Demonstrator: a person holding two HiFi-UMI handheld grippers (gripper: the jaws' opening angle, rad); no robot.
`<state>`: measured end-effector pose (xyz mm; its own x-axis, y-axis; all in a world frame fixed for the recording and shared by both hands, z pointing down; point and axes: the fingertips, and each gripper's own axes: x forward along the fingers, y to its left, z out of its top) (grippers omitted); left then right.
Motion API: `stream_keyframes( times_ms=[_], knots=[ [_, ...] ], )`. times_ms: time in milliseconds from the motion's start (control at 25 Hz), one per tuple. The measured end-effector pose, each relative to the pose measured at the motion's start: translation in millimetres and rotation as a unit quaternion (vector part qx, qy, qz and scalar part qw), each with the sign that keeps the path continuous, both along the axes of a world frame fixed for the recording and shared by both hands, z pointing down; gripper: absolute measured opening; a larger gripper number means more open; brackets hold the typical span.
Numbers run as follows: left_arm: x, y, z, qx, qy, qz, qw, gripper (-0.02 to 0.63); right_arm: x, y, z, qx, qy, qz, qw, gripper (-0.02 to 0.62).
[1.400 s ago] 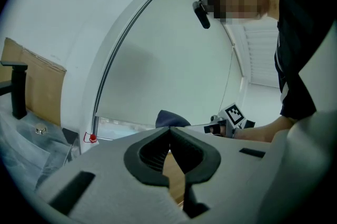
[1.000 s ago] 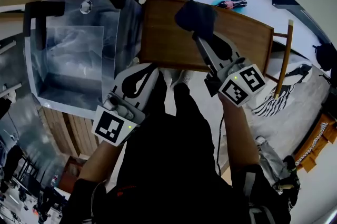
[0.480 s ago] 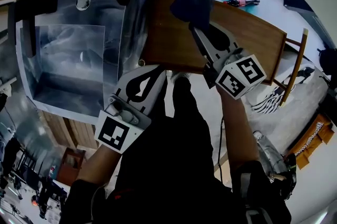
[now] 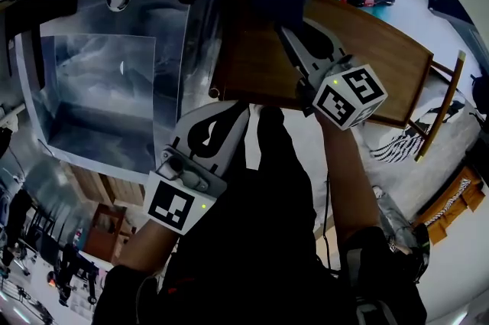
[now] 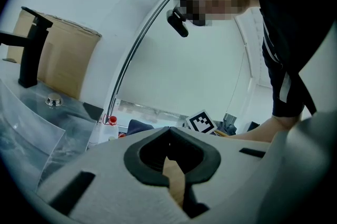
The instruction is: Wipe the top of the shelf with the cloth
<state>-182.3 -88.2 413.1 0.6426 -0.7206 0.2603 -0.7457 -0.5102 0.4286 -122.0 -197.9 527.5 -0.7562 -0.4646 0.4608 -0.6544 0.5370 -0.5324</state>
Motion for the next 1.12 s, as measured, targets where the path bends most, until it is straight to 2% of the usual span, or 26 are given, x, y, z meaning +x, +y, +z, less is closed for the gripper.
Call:
stream_keyframes(
  times_ms=[240, 520, 760, 1120],
  knots=[
    [-7, 1, 11, -0.011, -0.002, -0.006, 0.9999, 0.02, -16, 0, 30, -0.02, 0.015, -0.015, 1.0, 0.083],
    [-2, 1, 13, -0.012, -0.003, 0.004, 0.9999, 0.02, -12, 1, 52, -0.045, 0.017, -0.001, 0.999, 0.083],
    [6, 5, 17, -0.015, -0.007, 0.014, 0.9998, 0.02, -1, 6, 73, -0.063, 0.024, 0.014, 0.998, 0.083],
    [27, 3, 11, -0.008, -0.01, 0.018, 0.9998, 0.02, 35, 10, 77, -0.073, 0.029, 0.037, 0.996, 0.083]
  ],
)
